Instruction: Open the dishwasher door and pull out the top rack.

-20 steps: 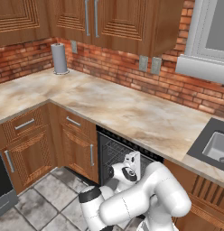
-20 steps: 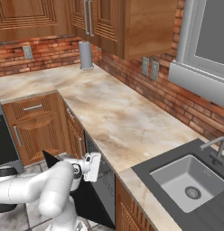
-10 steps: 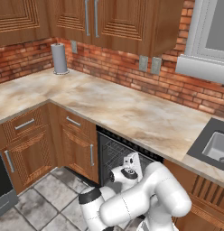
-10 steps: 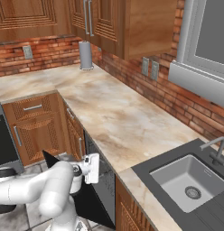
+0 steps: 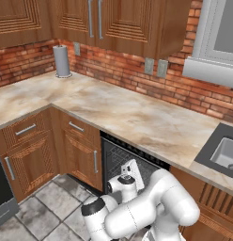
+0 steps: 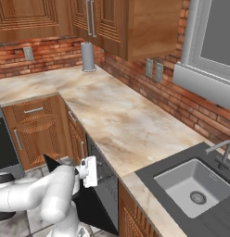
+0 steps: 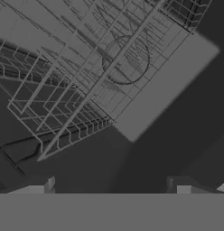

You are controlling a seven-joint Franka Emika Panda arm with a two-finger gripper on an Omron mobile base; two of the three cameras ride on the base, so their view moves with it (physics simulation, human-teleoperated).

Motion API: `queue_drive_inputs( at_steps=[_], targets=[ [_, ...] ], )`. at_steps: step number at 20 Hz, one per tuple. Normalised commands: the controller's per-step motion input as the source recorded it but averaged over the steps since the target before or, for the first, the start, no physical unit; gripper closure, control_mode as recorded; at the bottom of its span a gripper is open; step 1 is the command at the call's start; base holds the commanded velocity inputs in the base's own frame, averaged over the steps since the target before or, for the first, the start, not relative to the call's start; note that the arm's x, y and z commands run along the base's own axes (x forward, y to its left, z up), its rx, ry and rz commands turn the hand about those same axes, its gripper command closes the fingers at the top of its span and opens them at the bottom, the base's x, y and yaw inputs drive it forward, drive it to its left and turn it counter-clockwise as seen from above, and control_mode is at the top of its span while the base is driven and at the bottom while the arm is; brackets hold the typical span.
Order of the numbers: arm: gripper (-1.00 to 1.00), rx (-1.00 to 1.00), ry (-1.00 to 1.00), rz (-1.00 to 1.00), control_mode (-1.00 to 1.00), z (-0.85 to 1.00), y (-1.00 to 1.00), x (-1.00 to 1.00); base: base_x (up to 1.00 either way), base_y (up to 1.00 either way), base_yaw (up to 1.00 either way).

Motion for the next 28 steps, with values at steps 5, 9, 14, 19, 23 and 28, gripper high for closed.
queue_drive_inputs(
  at_steps=[5, 9, 14, 19, 23, 28],
  targets=[
    [-1.0, -0.15, 0.0, 0.0, -1.0, -0.39, 0.22, 0.45, 0.0, 0.0, 0.0],
    [-1.0, -0.15, 0.0, 0.0, -1.0, -0.44, 0.17, 0.54, 0.0, 0.0, 0.0],
    [-1.0, -0.17, 0.0, 0.0, -1.0, -0.49, 0.07, 0.44, 0.0, 0.0, 0.0],
    [-1.0, -0.16, 0.01, 0.0, -1.0, -0.56, 0.0, 0.38, 0.0, 0.0, 0.0],
    [-1.0, -0.16, 0.02, 0.0, -1.0, -0.61, 0.0, 0.33, 0.0, 0.0, 0.0],
    [-1.0, -0.17, 0.02, 0.0, -1.0, -0.67, 0.01, 0.24, 0.0, 0.0, 0.0]
  ],
)
